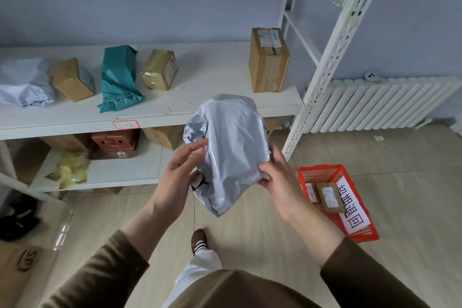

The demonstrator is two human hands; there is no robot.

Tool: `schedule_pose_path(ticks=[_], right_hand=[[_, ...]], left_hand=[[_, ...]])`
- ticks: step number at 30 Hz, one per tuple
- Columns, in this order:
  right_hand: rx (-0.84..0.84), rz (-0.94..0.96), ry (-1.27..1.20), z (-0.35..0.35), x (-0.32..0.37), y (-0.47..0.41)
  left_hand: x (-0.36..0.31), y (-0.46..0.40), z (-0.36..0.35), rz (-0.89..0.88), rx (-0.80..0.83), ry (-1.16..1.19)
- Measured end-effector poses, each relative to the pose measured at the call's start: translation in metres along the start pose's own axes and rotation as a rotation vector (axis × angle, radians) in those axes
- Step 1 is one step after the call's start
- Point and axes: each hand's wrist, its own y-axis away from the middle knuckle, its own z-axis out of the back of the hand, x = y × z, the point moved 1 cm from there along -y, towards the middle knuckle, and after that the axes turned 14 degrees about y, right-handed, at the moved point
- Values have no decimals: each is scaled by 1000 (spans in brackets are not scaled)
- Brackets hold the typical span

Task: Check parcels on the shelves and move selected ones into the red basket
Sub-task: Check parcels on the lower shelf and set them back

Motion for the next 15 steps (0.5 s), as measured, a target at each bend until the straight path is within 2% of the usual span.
schedule_pose_path(ticks=[3, 8, 15], right_hand=[[-22, -72, -137, 1, 2, -6], [-55, -317, -241, 15, 2, -18], [59, -400, -417, 25, 19, -33]], left_hand=[[-5, 3, -6, -32, 20, -36], [-23, 1, -16, -116, 122, -86], [-35, -23, -18, -264, 159, -608]])
